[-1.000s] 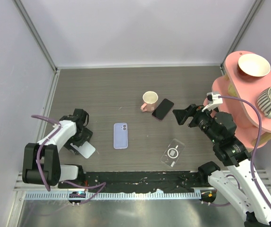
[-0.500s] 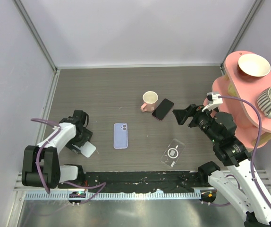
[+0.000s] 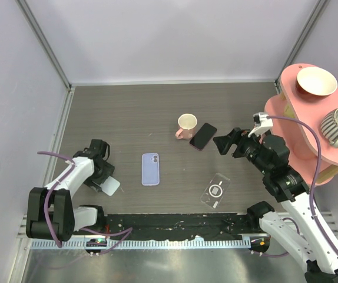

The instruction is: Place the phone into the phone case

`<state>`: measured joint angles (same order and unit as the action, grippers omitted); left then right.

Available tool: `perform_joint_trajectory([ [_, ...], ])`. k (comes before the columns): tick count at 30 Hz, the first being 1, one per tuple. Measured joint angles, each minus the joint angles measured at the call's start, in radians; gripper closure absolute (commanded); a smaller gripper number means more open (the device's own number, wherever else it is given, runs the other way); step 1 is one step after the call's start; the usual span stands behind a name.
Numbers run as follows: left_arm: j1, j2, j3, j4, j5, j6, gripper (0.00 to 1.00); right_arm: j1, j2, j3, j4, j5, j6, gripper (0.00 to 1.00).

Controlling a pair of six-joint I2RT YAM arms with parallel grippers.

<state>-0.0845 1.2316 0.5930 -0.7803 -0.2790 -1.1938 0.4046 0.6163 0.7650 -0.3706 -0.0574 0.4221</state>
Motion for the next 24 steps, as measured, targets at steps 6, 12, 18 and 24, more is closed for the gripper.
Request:
perform_joint_trajectory([
  [6, 0.000, -0.018, -0.004, 0.002, 0.009, 0.024, 0.56, 0.000, 0.077, 0.039, -0.013, -0.053, 0.042, 0.16],
  [12, 0.000, -0.122, -0.045, 0.034, 0.091, 0.090, 0.67, 0.017, 0.172, 0.051, -0.004, -0.111, 0.095, 0.19],
  [18, 0.000, -0.297, -0.081, 0.075, 0.190, 0.135, 0.72, 0.073, 0.241, 0.067, 0.022, -0.104, 0.127, 0.20],
  [24, 0.000, -0.417, -0.101, 0.163, 0.312, 0.198, 0.74, 0.150, 0.341, 0.086, 0.116, -0.109, 0.160, 0.20],
])
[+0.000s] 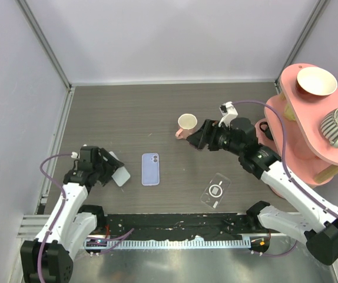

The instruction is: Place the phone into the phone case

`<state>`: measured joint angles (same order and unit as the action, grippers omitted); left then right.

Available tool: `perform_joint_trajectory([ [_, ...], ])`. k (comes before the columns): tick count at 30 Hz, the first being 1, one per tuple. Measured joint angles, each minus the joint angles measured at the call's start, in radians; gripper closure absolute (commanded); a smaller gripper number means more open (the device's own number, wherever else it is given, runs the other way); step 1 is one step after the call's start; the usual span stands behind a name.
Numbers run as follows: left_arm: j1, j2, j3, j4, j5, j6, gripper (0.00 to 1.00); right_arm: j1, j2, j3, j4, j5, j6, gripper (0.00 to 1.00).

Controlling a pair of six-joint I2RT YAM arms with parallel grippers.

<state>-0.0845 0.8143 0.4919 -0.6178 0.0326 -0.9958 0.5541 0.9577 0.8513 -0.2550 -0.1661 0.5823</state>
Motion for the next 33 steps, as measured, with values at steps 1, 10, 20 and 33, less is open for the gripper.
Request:
perform_joint_trajectory([
  [1, 0.000, -0.013, -0.007, 0.017, 0.023, 0.008, 0.74, 0.011, 0.021, 0.006, 0.014, -0.006, 0.008, 0.20],
  [10, 0.000, -0.123, -0.057, 0.145, 0.198, 0.020, 0.75, 0.122, 0.306, 0.217, 0.087, -0.002, 0.048, 0.23],
  [20, 0.000, -0.248, -0.130, 0.314, 0.388, -0.002, 0.76, 0.162, 0.470, 0.282, 0.161, -0.114, 0.031, 0.21],
  [33, 0.000, -0.282, -0.147, 0.391, 0.443, -0.022, 0.77, 0.286, 0.733, 0.544, 0.114, -0.110, 0.047, 0.25],
])
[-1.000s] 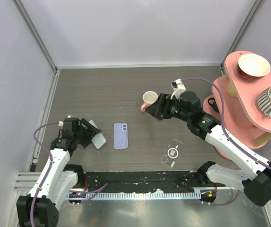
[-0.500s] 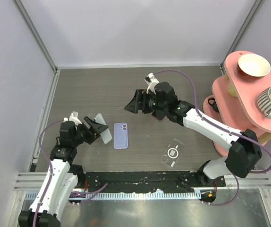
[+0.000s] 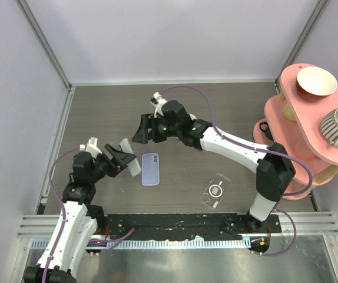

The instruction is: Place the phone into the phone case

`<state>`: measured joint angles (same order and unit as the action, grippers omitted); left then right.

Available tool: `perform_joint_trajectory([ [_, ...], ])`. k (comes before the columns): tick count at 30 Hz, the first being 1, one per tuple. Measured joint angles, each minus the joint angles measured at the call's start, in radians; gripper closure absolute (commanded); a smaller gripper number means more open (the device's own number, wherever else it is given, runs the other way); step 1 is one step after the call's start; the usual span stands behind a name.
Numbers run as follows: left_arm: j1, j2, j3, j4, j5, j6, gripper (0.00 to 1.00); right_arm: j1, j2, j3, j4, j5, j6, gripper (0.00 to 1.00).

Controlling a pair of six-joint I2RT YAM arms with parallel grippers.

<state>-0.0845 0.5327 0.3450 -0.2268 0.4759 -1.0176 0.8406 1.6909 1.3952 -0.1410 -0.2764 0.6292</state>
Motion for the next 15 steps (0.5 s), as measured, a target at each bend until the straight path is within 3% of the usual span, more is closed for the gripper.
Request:
perform_joint_trajectory([
  [11, 0.000, 0.006, -0.002, 0.011, 0.008, 0.000, 0.77, 0.047, 0.114, 0.092, -0.077, 0.004, -0.022, 0.31],
  [15, 0.000, 0.021, -0.002, 0.014, 0.011, 0.000, 0.77, 0.053, 0.159, 0.134, -0.091, 0.005, -0.027, 0.39],
])
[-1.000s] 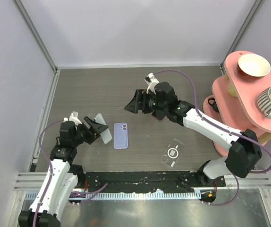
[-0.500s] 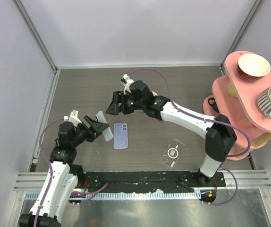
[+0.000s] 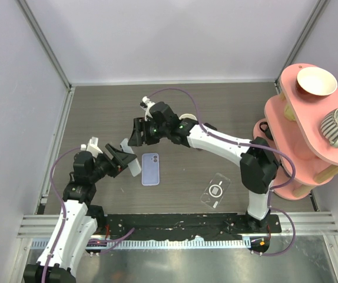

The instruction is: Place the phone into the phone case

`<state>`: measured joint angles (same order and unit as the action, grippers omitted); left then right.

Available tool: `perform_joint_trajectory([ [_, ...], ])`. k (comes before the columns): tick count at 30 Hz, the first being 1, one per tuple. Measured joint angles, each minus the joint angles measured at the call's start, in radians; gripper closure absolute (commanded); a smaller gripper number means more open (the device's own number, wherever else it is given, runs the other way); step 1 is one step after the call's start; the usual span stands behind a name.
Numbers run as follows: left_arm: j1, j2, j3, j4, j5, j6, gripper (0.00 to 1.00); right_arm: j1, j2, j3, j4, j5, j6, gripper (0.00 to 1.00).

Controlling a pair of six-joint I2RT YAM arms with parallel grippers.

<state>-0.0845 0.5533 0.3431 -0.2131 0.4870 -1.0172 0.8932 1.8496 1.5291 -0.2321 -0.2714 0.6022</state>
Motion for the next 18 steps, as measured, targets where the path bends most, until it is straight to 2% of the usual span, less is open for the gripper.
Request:
perform_joint_trajectory([
  [2, 0.000, 0.001, 0.000, 0.000, 0.003, 0.000, 0.77, 0.004, 0.024, 0.018, -0.008, 0.000, -0.002, 0.44],
  [4, 0.000, 0.001, 0.000, 0.000, 0.003, 0.001, 0.77, 0.007, 0.045, 0.030, -0.013, -0.005, -0.002, 0.45],
  [7, 0.000, 0.001, 0.000, -0.001, 0.003, 0.001, 0.77, 0.008, 0.073, 0.055, -0.017, -0.021, -0.002, 0.57],
  [10, 0.000, 0.003, 0.000, -0.001, 0.003, 0.004, 0.77, 0.008, 0.090, 0.072, -0.014, -0.044, 0.000, 0.83],
  [11, 0.000, 0.005, 0.000, -0.001, 0.004, 0.003, 0.76, 0.009, 0.092, 0.074, -0.013, -0.050, 0.000, 0.99],
  [13, -0.002, 0.008, -0.001, -0.002, 0.004, 0.008, 0.73, 0.010, 0.092, 0.077, -0.005, -0.064, 0.004, 0.99],
  [15, 0.000, 0.006, -0.002, -0.003, 0.005, 0.004, 0.58, 0.006, 0.093, 0.079, -0.008, -0.065, -0.007, 0.99],
  [16, 0.000, 0.006, -0.002, 0.000, 0.005, 0.004, 0.42, 0.002, 0.093, 0.077, -0.006, -0.073, -0.005, 0.99],
  [18, 0.001, 0.006, -0.007, -0.008, 0.000, 0.007, 0.26, -0.012, 0.092, 0.074, 0.004, -0.101, -0.006, 0.99],
])
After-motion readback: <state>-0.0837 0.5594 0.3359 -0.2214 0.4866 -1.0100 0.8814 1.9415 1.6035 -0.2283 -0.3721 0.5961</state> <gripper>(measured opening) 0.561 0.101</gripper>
